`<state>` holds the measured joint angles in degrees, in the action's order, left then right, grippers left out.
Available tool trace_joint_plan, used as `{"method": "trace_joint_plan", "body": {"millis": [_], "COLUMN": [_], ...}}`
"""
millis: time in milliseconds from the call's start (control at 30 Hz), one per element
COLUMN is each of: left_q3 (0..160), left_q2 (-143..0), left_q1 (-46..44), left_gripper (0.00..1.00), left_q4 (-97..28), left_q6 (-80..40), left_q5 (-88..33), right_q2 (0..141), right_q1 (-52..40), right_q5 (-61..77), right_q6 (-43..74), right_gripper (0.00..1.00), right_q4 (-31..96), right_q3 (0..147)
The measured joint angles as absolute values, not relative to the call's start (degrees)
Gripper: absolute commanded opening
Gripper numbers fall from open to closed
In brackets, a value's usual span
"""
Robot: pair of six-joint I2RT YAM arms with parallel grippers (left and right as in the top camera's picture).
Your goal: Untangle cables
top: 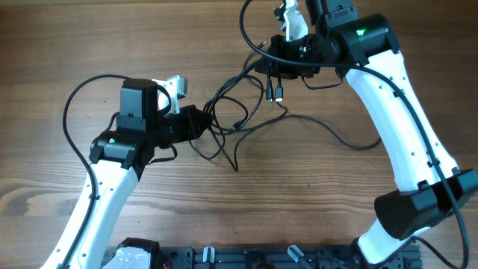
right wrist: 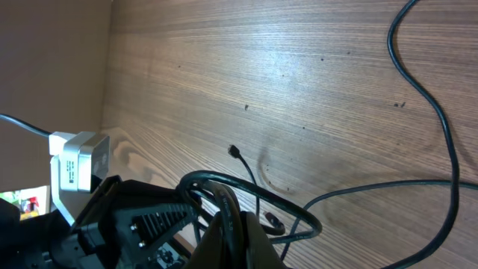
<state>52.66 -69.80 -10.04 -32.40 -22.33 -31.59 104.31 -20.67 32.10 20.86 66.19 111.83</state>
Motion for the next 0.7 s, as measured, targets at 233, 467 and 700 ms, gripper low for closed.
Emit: {"method": "trace_joint_plan", "body": {"millis": [233, 467, 700], "left_q3": [52.7, 51.5, 51.5], "left_q2": [-69.9, -73.0, -73.6], "left_q1": [-10.0, -9.0, -9.0], "left_gripper": [0.18, 0.38, 0.53], "left_q4": [-31.7, -31.9, -30.7], "left_q6": [-20.8, -20.3, -20.4], "left_q5": [-31.6, -29.4, -29.2], "right_q2": [104.3, 104.3, 104.3], "right_q1": [-20.2, -17.2, -17.4], "right_q5": [31.5, 28.1, 28.0], "right_q6": [20.5, 20.0, 20.0], "right_gripper": [0.04, 0.04, 0.04], "right_q4": [66.5, 66.3, 66.3], "right_q3": [111.8, 111.9, 111.9]}}
